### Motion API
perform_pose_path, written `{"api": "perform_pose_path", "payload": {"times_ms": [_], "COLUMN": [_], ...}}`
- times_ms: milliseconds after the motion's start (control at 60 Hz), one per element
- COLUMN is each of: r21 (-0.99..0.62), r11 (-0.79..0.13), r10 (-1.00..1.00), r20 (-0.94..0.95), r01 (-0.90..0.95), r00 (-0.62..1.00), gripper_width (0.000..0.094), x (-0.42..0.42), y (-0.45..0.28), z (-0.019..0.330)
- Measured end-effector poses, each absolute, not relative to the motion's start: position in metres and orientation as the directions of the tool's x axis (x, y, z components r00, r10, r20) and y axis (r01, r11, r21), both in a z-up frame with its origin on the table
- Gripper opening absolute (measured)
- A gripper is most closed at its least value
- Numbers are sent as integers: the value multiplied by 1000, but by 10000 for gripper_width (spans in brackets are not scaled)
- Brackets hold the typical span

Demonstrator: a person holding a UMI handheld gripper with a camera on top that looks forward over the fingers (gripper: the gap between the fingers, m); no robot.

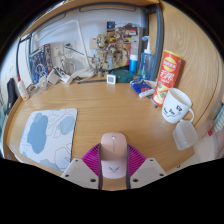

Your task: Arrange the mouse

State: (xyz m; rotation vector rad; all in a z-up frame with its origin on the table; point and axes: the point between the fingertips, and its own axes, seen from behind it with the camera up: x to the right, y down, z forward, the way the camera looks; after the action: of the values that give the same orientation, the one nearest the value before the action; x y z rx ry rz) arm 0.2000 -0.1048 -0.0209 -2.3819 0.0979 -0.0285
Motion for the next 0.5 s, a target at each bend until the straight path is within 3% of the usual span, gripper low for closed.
{"api": "perform_pose_path", "payload": {"times_ms": [83, 267, 333, 500], "r21": [-661, -640, -688, -824], "r11": [-745, -753, -711, -540], "r10": [-104, -167, -181, -199], "r20": [-10, -38, -24, -76], "r01": [-84, -152, -148, -174], "r00": [995, 985, 983, 977], "gripper_width": [246, 244, 245, 246], "x": [200, 193, 187, 158], "y": [-105, -107, -101, -70], "z": [-22, -6, 35, 179]}}
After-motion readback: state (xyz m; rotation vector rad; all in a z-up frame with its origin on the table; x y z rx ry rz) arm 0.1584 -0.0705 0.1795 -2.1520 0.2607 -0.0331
